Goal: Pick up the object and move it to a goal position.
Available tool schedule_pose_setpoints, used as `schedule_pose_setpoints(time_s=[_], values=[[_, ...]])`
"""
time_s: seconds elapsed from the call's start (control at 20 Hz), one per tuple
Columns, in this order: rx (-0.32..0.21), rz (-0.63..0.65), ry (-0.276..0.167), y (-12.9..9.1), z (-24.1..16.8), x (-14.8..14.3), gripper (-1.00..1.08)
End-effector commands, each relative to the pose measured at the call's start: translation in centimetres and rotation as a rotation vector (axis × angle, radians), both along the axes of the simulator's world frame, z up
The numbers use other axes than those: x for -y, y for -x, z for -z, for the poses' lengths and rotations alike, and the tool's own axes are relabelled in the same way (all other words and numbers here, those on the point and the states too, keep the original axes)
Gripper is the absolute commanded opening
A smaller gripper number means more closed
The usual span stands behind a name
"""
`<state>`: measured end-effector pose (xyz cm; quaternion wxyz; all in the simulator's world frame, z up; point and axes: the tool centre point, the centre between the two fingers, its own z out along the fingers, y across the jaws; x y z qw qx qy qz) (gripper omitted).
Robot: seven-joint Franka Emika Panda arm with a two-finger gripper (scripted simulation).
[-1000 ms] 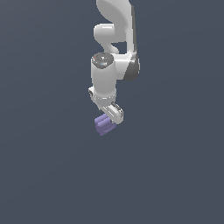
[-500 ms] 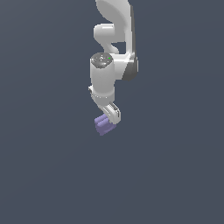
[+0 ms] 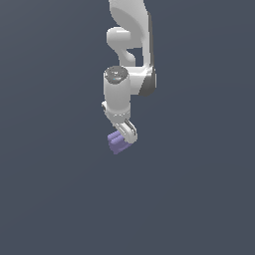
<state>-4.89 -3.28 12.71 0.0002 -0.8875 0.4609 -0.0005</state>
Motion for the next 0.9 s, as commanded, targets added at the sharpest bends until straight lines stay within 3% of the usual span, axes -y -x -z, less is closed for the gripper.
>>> schedule_pose_setpoints(time_s=[0.0, 0.4, 0.45, 0.85], values=[[-0.001, 0.001, 0.000, 0.1, 1.3, 0.0, 1.00], [-0.001, 0.003, 0.000, 0.0, 3.1, 0.0, 1.00], [-0.001, 0.003, 0.000, 0.0, 3.1, 0.0, -1.00], [-0.001, 0.003, 0.000, 0.0, 3.1, 0.0, -1.00]])
